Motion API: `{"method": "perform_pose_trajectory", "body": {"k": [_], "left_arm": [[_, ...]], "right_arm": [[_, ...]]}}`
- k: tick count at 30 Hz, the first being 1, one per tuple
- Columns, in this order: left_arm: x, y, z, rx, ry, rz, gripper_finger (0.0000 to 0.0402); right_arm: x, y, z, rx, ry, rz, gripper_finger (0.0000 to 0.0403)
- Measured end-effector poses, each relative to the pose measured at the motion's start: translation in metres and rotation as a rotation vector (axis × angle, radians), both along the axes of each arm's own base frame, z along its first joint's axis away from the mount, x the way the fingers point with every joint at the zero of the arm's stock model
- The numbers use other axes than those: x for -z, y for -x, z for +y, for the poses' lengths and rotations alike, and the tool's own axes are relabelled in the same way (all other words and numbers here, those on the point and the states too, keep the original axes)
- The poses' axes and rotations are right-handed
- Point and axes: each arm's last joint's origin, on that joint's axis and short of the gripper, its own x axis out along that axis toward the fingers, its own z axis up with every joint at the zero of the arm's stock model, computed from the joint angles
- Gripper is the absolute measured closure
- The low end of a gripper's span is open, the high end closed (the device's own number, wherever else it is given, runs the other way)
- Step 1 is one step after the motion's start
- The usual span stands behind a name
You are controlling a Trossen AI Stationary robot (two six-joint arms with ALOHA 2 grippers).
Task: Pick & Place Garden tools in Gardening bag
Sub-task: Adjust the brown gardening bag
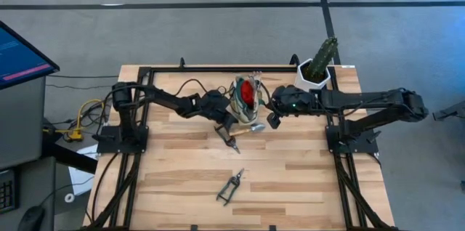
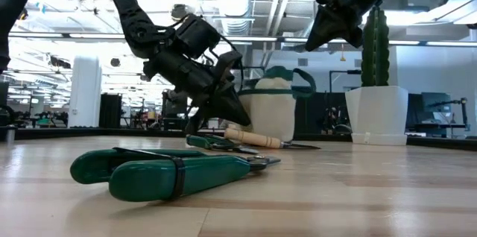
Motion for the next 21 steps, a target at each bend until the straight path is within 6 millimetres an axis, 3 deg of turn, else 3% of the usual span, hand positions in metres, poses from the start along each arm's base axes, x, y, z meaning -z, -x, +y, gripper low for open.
{"method": "perform_pose_trajectory", "body": {"k": [11, 17, 21], "left_arm": [[-0.011, -0.002, -0.001, -0.042, -0.059, -0.048, 0.0401], [-0.033, 0.015, 0.008, -0.040, -0.141, 0.029, 0.0401], [-0.059, 0.034, 0.010, -0.035, -0.220, 0.089, 0.0401]], "right_arm": [[0.002, -0.001, 0.000, 0.012, 0.010, 0.011, 0.0403], [0.003, 0.000, 0.000, 0.013, 0.009, 0.022, 0.0403], [0.003, 0.000, 0.000, 0.016, 0.009, 0.029, 0.0403]]}}
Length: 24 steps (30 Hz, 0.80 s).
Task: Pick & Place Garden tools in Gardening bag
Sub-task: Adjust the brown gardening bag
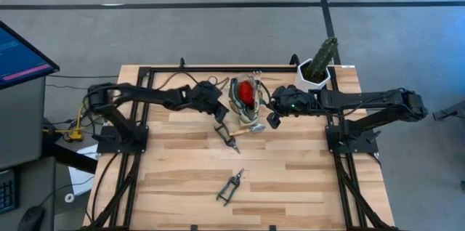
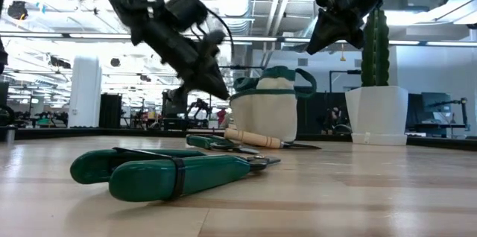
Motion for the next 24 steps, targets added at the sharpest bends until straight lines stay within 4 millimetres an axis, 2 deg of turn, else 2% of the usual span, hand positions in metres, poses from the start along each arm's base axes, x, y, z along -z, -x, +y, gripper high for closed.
{"method": "perform_pose_trajectory", "body": {"k": [7, 10, 14, 19, 24], "left_arm": [[-0.065, 0.032, -0.006, 0.011, -0.179, -0.121, 0.0401], [-0.085, 0.044, -0.008, -0.026, -0.253, -0.169, 0.0401], [-0.096, 0.055, -0.006, -0.088, -0.311, -0.169, 0.0401], [-0.096, 0.058, 0.000, -0.111, -0.311, -0.167, 0.0401], [-0.097, 0.058, 0.000, -0.112, -0.311, -0.171, 0.0401]], "right_arm": [[0.000, 0.000, 0.002, -0.008, -0.001, 0.001, 0.0403], [0.000, -0.001, 0.007, -0.009, -0.027, -0.012, 0.0403], [0.000, -0.003, 0.019, -0.029, -0.066, -0.041, 0.0403], [0.007, -0.017, 0.040, -0.075, -0.099, -0.069, 0.0403], [0.028, -0.037, 0.059, -0.103, -0.131, -0.071, 0.0403]]}}
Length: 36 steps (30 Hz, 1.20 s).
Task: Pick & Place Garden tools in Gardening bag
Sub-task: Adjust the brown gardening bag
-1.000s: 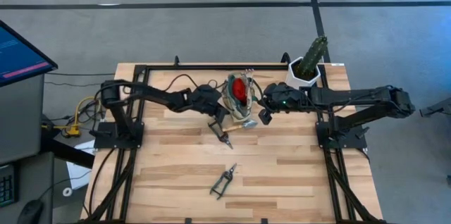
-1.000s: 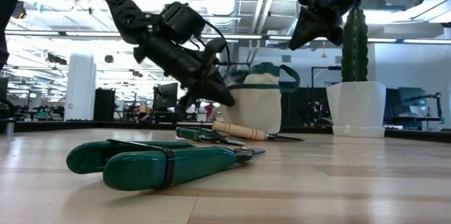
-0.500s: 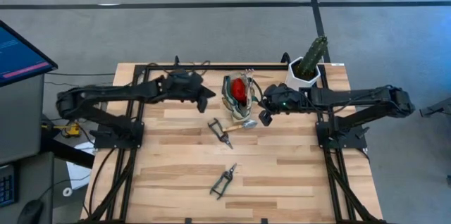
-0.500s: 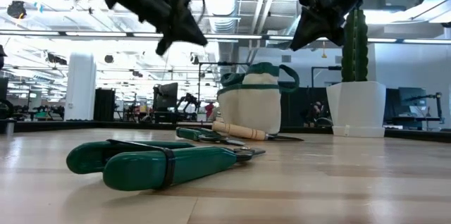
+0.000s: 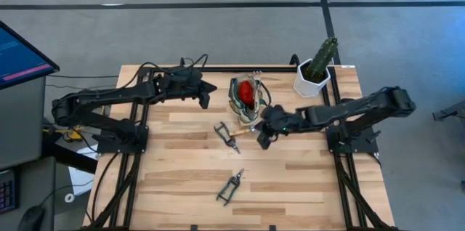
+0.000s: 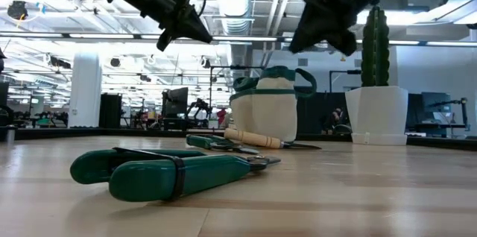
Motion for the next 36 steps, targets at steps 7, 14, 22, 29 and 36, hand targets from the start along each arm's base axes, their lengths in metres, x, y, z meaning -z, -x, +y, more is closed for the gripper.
{"method": "perform_pose_trajectory", "body": {"k": [7, 14, 22, 29, 36], "left_arm": [[0.000, -0.001, -0.001, 0.007, 0.004, -0.007, 0.0401], [0.000, -0.001, -0.001, 0.005, 0.010, -0.008, 0.0401], [0.000, -0.001, -0.001, 0.009, 0.029, -0.013, 0.0401], [0.000, -0.001, -0.001, 0.014, 0.032, -0.011, 0.0401], [0.000, -0.001, -0.001, 0.015, 0.033, -0.010, 0.0401]], "right_arm": [[0.036, -0.032, 0.018, -0.002, -0.048, -0.026, 0.0403], [0.068, -0.059, 0.015, 0.055, -0.028, -0.106, 0.0403], [0.100, -0.067, 0.000, 0.238, -0.009, -0.064, 0.0403], [0.107, -0.059, -0.004, 0.411, 0.059, -0.019, 0.0403], [0.108, -0.045, -0.004, 0.497, 0.084, 0.067, 0.0403]]}}
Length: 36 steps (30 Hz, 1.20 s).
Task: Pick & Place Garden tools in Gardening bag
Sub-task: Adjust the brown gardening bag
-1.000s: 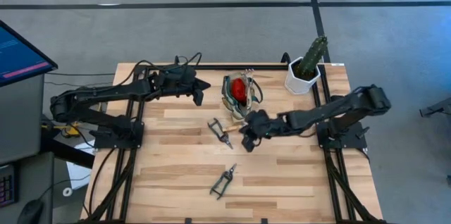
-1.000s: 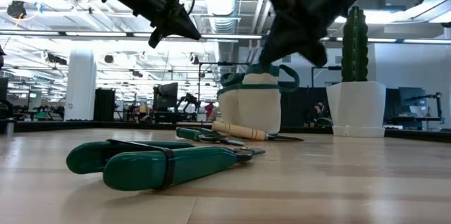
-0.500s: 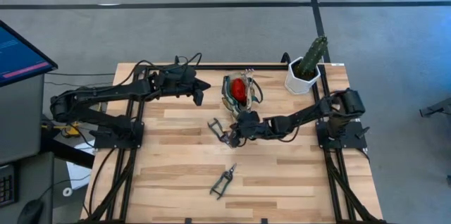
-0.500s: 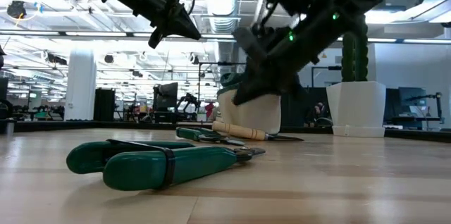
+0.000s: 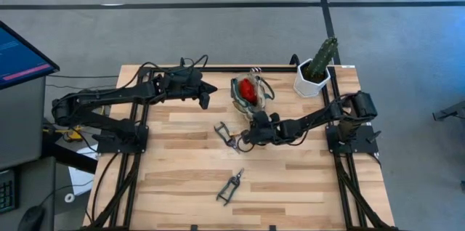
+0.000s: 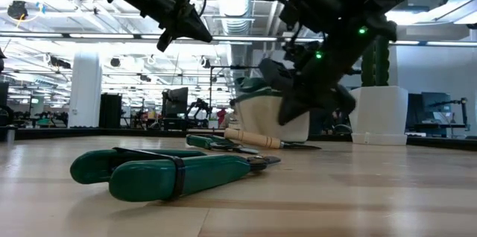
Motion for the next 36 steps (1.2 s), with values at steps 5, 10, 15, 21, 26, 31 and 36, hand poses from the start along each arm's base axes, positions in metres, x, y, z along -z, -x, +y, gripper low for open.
{"method": "perform_pose_trajectory", "body": {"k": [5, 10, 15, 21, 26, 31, 36], "left_arm": [[0.001, 0.000, 0.000, 0.007, 0.006, 0.007, 0.0401], [0.002, 0.001, -0.001, 0.007, 0.010, 0.020, 0.0401], [0.004, 0.002, 0.001, 0.009, -0.006, 0.047, 0.0401], [-0.003, 0.006, 0.017, 0.002, -0.058, -0.017, 0.0401], [-0.008, 0.010, 0.032, -0.001, -0.064, -0.082, 0.0401], [0.002, 0.009, 0.044, -0.009, -0.032, -0.057, 0.0401], [0.030, -0.010, 0.052, 0.035, 0.034, -0.013, 0.0401]], "right_arm": [[-0.007, 0.014, -0.003, 0.062, 0.035, 0.065, 0.0403], [-0.027, 0.025, -0.010, 0.113, 0.086, 0.075, 0.0403], [-0.048, 0.033, -0.014, 0.037, 0.047, 0.082, 0.0403], [-0.062, 0.046, -0.003, -0.054, 0.009, 0.127, 0.0403], [-0.070, 0.062, 0.004, -0.058, -0.007, 0.167, 0.0403], [-0.070, 0.078, 0.005, -0.040, -0.047, 0.074, 0.0403], [-0.066, 0.087, 0.002, -0.003, -0.096, -0.075, 0.0403]]}}
